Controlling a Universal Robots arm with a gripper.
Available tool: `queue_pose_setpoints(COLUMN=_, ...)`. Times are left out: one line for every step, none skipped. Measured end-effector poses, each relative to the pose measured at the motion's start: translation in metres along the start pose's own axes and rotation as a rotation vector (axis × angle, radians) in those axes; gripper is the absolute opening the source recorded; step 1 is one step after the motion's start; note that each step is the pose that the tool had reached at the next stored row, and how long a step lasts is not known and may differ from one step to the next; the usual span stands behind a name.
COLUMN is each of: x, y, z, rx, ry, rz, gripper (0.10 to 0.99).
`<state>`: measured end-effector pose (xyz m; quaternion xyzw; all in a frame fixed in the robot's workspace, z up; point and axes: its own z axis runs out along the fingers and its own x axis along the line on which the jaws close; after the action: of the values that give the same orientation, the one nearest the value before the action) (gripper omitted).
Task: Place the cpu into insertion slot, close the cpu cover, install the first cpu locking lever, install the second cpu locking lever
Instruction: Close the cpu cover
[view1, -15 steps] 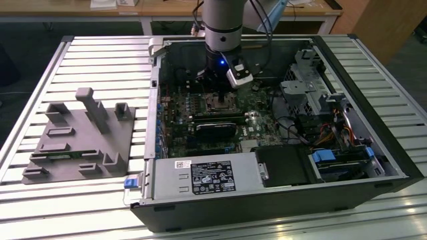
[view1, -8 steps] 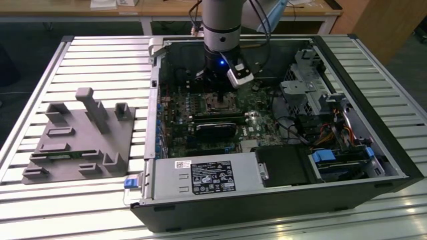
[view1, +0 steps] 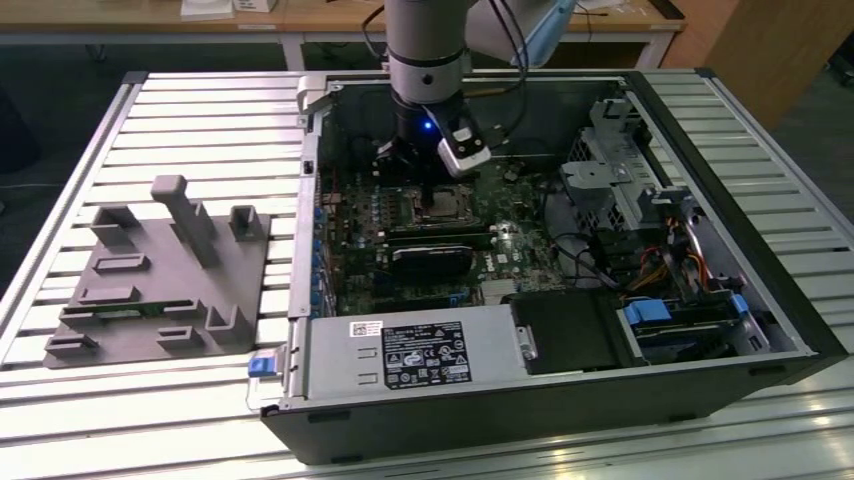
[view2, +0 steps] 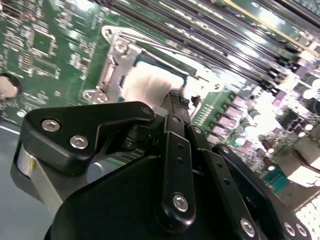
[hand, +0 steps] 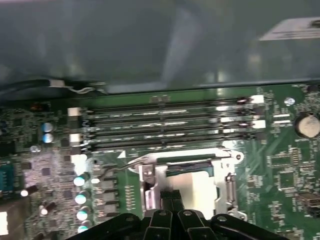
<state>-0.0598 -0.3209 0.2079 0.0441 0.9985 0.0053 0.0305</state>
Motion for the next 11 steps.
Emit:
queue_pose_setpoints(x=0.0021, y=-0.0002, z=0.0, rx=0.0, ry=0.0, rz=-0.002, gripper=0.106)
queue_pose_setpoints(x=0.004, y=-0.0003, z=0.0, rx=0.0, ry=0.0, rz=-0.004, gripper=0.106)
queue_pose_setpoints(x=0.0054, y=-0.0005, z=0.0001, rx=-0.001, ry=0.0001, rz=-0.007, gripper=0.106)
queue_pose_setpoints(x=0.0064, y=-0.0005, z=0.0004, rx=-0.002, ry=0.0001, rz=-0.011, gripper=0.106)
queue_pose_setpoints(x=0.007, y=-0.0006, z=0.0007, rx=-0.003, ry=0.0003, rz=-0.017, gripper=0.106)
queue_pose_setpoints(x=0.0077, y=-0.0007, z=0.0012, rx=-0.004, ry=0.0005, rz=-0.024, gripper=0.106)
queue_pose_setpoints(x=0.0086, y=-0.0008, z=0.0018, rx=-0.005, ry=0.0007, rz=-0.031, gripper=0.106)
queue_pose_setpoints(x=0.0095, y=-0.0009, z=0.0024, rx=-0.006, ry=0.0009, rz=-0.036, gripper=0.106)
queue_pose_setpoints(x=0.0105, y=-0.001, z=0.0031, rx=-0.007, ry=0.0009, rz=-0.041, gripper=0.106)
queue_pose_setpoints(x=0.0116, y=-0.0011, z=0.0037, rx=-0.007, ry=0.001, rz=-0.046, gripper=0.106)
queue_pose_setpoints(x=0.0126, y=-0.0012, z=0.0043, rx=-0.008, ry=0.0011, rz=-0.051, gripper=0.106)
